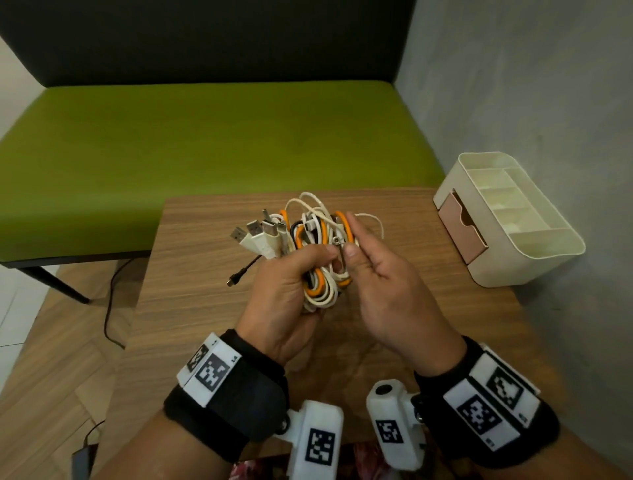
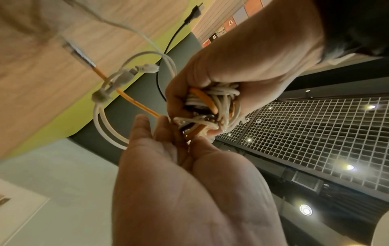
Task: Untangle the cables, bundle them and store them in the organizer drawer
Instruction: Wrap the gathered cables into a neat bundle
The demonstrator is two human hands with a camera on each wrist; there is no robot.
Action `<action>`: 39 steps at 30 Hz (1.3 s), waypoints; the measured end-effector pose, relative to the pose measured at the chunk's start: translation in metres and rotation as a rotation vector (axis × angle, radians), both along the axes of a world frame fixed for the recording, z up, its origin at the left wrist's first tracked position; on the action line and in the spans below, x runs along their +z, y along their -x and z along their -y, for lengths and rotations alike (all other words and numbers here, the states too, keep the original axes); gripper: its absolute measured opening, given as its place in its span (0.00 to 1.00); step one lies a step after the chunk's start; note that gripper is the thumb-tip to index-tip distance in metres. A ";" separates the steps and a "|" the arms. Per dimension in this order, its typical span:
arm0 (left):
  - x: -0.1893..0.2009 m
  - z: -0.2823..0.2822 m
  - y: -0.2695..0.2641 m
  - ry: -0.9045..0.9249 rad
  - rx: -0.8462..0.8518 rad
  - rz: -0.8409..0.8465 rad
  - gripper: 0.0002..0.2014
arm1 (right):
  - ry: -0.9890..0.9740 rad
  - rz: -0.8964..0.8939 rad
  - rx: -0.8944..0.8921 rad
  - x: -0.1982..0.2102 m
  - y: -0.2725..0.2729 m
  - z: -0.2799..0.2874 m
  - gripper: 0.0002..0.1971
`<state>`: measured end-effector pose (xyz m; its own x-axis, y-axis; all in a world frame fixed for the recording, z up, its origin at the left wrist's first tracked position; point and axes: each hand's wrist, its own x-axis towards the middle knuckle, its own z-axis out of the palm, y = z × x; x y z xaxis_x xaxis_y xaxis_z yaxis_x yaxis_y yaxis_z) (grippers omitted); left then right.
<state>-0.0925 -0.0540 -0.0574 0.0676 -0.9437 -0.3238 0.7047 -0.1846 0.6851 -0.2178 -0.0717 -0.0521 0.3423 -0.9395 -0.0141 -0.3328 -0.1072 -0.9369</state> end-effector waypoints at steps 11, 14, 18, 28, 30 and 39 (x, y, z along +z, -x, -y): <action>0.003 -0.004 -0.006 0.034 -0.163 0.049 0.12 | 0.122 -0.311 0.205 -0.007 -0.004 0.003 0.23; 0.005 -0.003 -0.009 0.030 -0.215 0.100 0.08 | 0.149 -0.425 0.214 -0.011 0.003 0.008 0.23; 0.007 0.003 -0.010 0.006 -0.228 0.181 0.15 | 0.208 -0.459 0.243 -0.002 0.013 0.013 0.28; 0.002 0.006 -0.021 0.008 -0.296 0.105 0.11 | 0.137 0.192 -0.024 0.011 0.033 0.021 0.15; 0.002 0.004 -0.020 0.020 -0.353 0.074 0.13 | 0.222 0.186 -0.024 0.006 0.035 0.024 0.17; -0.001 0.000 -0.021 0.057 -0.610 -0.156 0.20 | 0.654 -0.259 -0.039 -0.008 0.035 0.028 0.33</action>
<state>-0.0712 -0.0543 -0.0587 -0.5323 -0.8135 -0.2342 0.5766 -0.5510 0.6033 -0.2529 -0.0998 -0.0598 0.3699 -0.7947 0.4813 -0.5517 -0.6047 -0.5745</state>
